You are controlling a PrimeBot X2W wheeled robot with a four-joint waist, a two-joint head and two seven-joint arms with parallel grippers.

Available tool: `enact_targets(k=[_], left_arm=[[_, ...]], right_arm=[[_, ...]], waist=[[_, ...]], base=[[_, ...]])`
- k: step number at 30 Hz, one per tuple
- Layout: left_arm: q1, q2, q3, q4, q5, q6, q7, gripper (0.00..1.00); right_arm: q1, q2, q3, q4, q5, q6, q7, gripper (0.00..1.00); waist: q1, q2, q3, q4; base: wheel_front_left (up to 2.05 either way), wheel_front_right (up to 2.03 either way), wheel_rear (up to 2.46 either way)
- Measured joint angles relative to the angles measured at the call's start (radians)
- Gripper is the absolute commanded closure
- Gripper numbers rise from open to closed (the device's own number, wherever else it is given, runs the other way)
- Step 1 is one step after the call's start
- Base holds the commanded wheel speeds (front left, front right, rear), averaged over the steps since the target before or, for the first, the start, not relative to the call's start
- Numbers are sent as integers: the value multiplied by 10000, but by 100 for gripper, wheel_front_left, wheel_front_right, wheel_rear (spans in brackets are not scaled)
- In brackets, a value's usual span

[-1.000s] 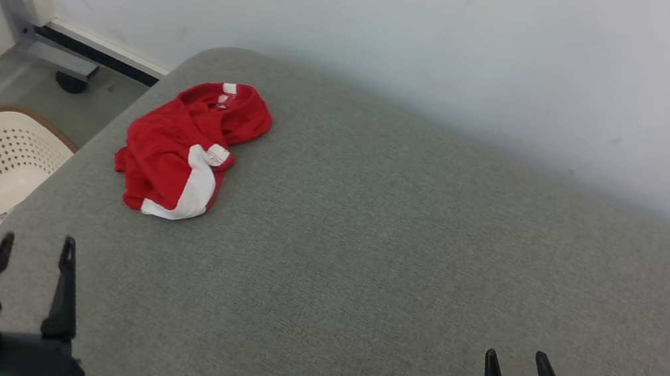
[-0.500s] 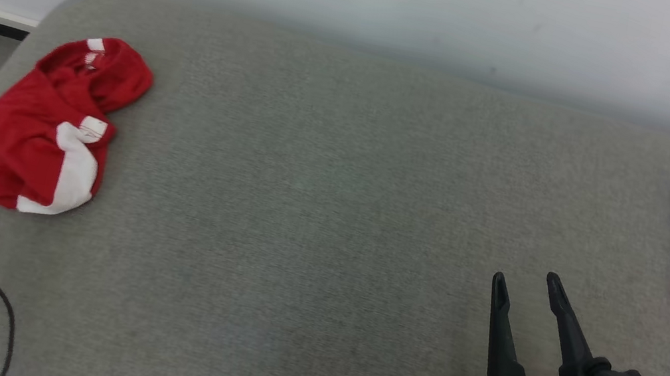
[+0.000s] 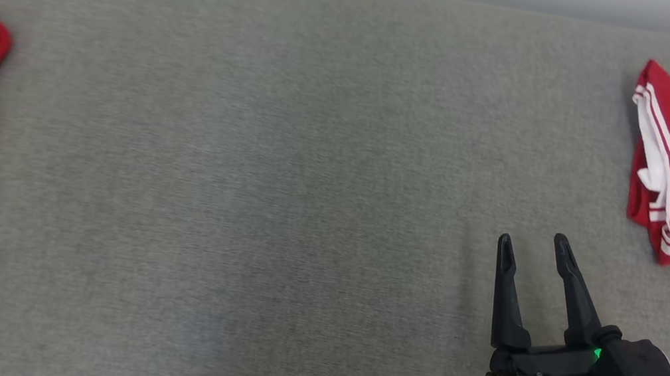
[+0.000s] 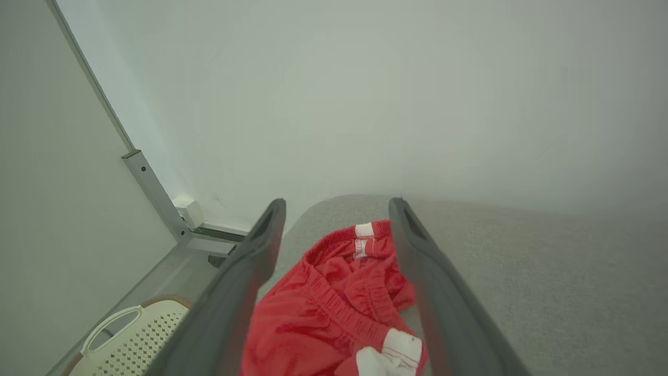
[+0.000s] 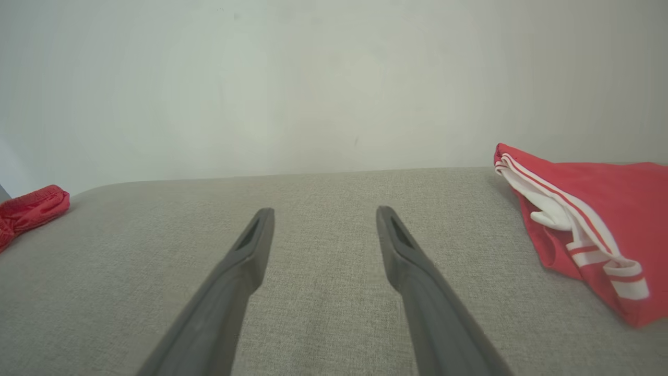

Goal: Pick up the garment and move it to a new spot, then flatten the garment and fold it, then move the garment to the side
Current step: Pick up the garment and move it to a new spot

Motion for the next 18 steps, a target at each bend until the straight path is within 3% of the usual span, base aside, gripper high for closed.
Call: enact_targets(k=[4, 11, 18], left_arm=[[-314, 290, -61, 920, -115, -4, 150, 0], [-606, 619, -320, 2487, -403, -52, 1350, 0], [-1007, 660, -472, 3952, -1317, -67, 4121, 0]], right_arm=[[-82, -2, -12, -8, 36, 0, 0, 0], [-199, -2, -54, -17, 42, 0, 0, 0], [-201, 8, -54, 48, 31, 0, 0, 0]], waist=[[0, 1, 333, -334], [0, 1, 732, -683], [-2, 0, 677, -729]], base=[[0, 0, 0], [0, 0, 0], [0, 0, 0]])
